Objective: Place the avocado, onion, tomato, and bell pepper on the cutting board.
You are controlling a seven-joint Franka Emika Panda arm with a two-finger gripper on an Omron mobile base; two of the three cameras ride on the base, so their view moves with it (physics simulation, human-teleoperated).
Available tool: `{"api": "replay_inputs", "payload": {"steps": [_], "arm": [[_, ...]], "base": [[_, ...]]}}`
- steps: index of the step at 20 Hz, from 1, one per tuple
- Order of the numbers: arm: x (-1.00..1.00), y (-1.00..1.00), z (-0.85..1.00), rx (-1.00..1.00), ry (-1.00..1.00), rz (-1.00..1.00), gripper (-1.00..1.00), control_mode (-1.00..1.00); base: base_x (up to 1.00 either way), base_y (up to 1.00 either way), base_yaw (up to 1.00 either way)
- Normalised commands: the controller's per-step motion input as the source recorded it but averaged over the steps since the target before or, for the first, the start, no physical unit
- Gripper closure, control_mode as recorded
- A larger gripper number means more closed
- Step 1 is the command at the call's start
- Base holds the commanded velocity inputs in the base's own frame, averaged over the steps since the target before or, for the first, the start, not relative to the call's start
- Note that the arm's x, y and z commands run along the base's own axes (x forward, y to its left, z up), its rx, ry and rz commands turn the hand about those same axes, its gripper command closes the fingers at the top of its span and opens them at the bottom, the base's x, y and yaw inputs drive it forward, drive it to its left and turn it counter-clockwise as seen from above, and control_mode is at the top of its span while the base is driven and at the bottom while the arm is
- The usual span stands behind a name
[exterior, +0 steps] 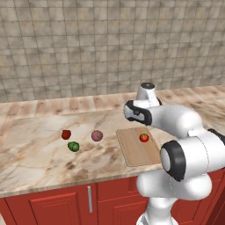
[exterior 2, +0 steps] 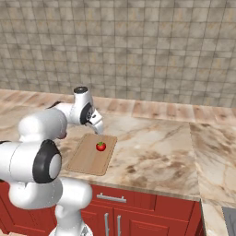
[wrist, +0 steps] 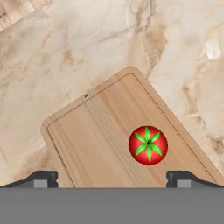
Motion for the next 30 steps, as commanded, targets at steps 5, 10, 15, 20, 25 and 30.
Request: {"api": "replay_inputs", "payload": {"steps": [5,10,15,20,25,30], "arm": [[0.34,0.87,0.06,0.0,0.03,0.0,-1.0,-1.0],[0.27,0.76,-0.02,0.0,0.06,0.03,-1.0,-1.0],[-0.09,0.46,-0.12,0.0,0.01,0.13,-1.0,-1.0],[0.01,0.51,-0.14,-0.01,0.01,0.17,-1.0,-1.0],[0.05,0.49,-0.17,0.0,0.0,0.17,-1.0,-1.0],[0.02,0.15,-0.08,-0.05,-0.06,0.06,-1.0,-1.0]], "base": [[0.0,0.0,0.0],[0.0,0.0,0.0],[0.0,0.0,0.0],[0.0,0.0,0.0],[0.0,0.0,0.0],[0.0,0.0,0.0]]}}
